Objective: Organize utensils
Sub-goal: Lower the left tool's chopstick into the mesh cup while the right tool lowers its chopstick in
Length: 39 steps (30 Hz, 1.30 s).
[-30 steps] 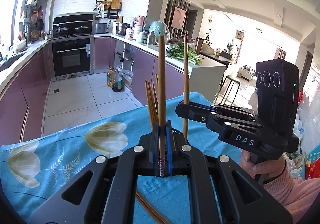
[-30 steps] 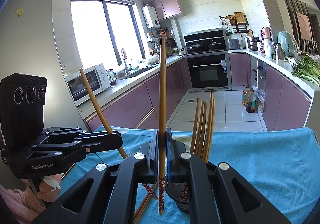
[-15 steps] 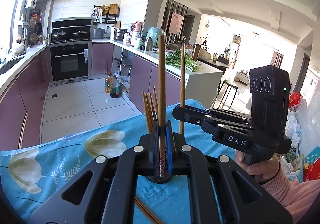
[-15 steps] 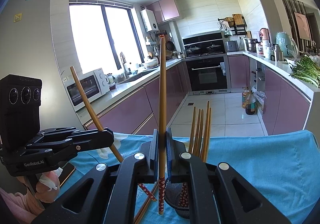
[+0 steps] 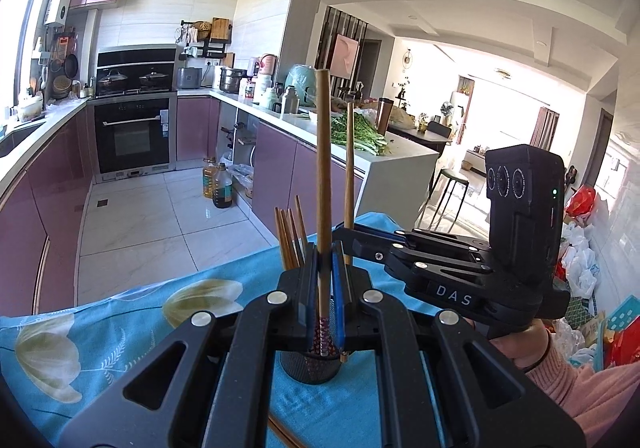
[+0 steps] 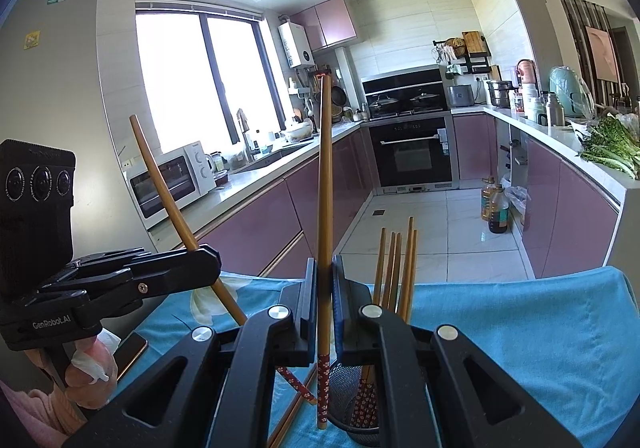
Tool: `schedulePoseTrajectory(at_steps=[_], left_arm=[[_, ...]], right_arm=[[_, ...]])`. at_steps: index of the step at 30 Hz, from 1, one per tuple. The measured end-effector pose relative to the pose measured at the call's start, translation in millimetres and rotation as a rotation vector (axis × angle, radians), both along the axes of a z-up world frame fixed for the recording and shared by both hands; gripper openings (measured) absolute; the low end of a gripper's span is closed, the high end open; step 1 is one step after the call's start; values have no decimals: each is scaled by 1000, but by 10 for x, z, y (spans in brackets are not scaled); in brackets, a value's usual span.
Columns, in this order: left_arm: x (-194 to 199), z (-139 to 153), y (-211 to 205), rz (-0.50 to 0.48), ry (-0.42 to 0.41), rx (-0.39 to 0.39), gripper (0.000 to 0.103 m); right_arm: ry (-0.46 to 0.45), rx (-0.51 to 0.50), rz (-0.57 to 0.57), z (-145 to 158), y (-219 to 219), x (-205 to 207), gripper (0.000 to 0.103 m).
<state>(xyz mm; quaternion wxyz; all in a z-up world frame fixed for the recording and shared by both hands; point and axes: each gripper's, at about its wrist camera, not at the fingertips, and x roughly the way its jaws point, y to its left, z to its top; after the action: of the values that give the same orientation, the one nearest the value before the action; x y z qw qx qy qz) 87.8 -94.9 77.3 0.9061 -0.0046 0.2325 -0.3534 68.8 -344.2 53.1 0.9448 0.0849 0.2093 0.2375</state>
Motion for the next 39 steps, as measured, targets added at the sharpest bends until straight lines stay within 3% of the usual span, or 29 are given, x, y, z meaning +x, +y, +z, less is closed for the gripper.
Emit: schedulePoseTrajectory(at_steps=[23,39], left_arm=[[134,-122,-163,-1,42,47,7],[245,-345,-304,-25,139,166,7]], right_arm=[[30,-9,-59,-129,91,182,6],[125,-37,-72,-411,129,301,6]])
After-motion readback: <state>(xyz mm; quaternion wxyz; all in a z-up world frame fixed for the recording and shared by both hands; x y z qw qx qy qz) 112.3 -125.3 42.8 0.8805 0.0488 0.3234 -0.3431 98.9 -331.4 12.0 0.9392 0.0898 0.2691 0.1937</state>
